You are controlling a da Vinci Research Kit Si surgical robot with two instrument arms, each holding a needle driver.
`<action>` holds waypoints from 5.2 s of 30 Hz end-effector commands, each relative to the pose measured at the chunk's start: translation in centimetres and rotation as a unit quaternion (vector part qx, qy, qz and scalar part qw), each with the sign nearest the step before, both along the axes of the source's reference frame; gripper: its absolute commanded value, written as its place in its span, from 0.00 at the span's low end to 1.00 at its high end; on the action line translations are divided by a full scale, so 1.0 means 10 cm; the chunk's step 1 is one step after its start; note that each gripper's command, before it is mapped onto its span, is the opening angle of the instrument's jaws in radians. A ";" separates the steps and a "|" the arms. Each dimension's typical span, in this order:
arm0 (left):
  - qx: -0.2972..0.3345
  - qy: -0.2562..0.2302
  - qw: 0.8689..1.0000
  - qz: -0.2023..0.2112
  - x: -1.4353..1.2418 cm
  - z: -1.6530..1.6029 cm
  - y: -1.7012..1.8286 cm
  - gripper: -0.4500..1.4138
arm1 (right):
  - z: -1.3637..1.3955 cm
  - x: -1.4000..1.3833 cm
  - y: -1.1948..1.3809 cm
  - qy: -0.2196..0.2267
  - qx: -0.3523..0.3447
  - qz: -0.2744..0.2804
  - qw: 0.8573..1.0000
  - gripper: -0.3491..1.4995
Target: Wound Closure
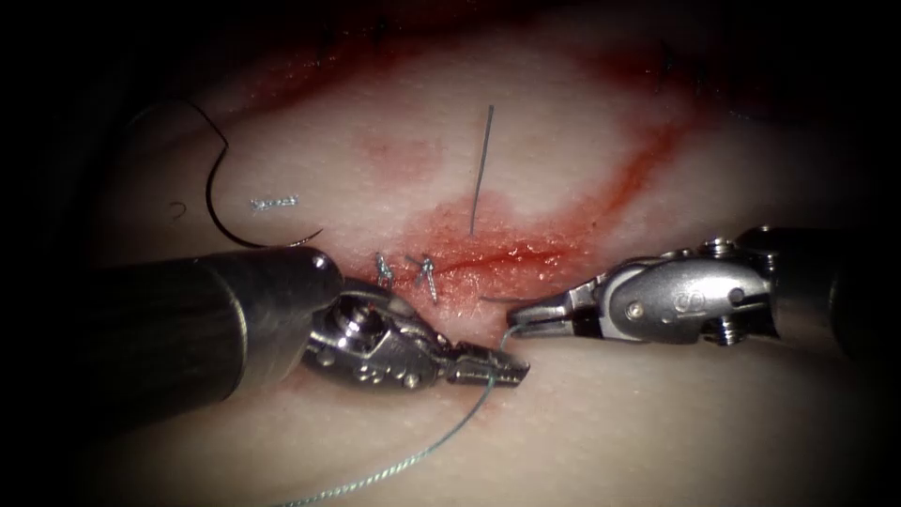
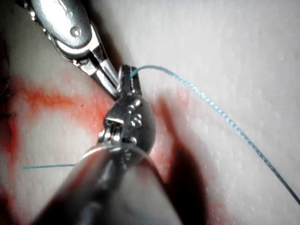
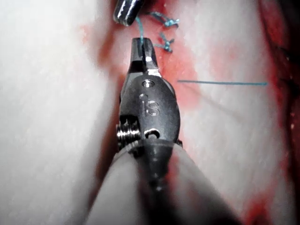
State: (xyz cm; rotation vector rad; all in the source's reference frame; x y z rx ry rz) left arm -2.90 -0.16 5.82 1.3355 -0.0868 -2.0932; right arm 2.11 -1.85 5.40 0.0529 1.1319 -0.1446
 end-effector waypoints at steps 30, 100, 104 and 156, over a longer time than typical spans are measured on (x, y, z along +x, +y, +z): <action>0.090 -0.013 0.996 -0.024 0.048 -0.001 -0.018 0.56 | 0.026 -0.019 0.034 0.009 -0.026 0.024 0.999 0.00; 0.073 -0.089 0.989 0.094 0.076 -0.047 -0.065 0.64 | 0.067 -0.021 0.071 -0.008 -0.030 0.048 0.998 0.00; 0.074 -0.094 0.988 0.100 0.076 -0.049 -0.065 0.64 | 0.067 -0.021 0.070 -0.008 -0.030 0.048 0.998 0.00; 0.012 -0.033 0.973 -0.227 0.162 -0.031 -0.005 0.00 | 0.004 -0.060 0.087 0.026 0.100 0.064 0.993 0.94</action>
